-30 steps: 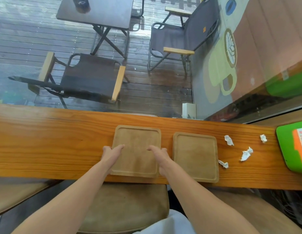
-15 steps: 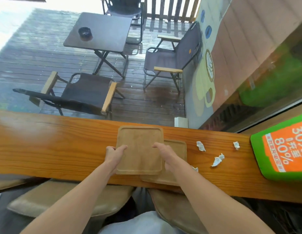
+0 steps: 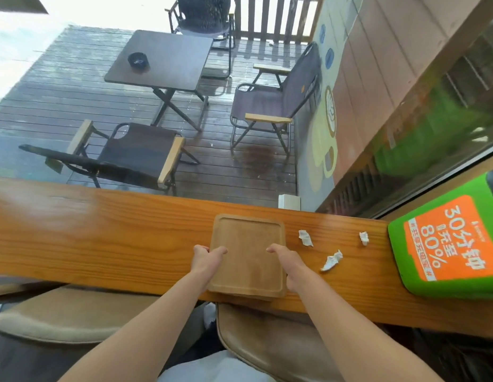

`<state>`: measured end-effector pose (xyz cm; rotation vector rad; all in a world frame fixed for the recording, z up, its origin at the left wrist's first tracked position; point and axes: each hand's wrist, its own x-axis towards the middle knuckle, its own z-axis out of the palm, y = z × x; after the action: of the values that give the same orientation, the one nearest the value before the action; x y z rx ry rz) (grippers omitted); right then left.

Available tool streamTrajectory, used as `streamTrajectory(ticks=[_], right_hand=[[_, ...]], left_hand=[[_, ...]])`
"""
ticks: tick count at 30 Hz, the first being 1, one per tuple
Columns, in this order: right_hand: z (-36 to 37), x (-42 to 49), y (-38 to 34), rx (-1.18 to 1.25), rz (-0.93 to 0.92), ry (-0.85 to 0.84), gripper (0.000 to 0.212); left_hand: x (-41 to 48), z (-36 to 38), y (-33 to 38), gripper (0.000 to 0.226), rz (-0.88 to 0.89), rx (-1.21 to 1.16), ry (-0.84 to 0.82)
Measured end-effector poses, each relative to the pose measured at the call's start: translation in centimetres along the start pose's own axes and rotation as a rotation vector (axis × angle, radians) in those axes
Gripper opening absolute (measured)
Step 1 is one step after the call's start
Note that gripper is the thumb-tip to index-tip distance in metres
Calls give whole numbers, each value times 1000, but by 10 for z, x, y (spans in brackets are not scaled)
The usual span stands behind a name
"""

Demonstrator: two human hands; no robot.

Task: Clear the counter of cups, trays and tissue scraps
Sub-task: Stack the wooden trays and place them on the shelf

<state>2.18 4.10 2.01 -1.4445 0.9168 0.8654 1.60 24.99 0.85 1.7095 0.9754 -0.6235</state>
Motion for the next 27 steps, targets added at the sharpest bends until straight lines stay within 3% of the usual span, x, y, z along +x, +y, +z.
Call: streamTrajectory(ticks=[7,13,27], right_hand=[[-6,5,9,-1,76,55,79],[7,13,9,-13,102,84,82],[18,30,13,-91,100,176,78]], left_hand=[[8,12,-4,48,-1,83,-28],[22,7,-6,57,-10,156,-22],[34,16,-7,56,6,360,79]])
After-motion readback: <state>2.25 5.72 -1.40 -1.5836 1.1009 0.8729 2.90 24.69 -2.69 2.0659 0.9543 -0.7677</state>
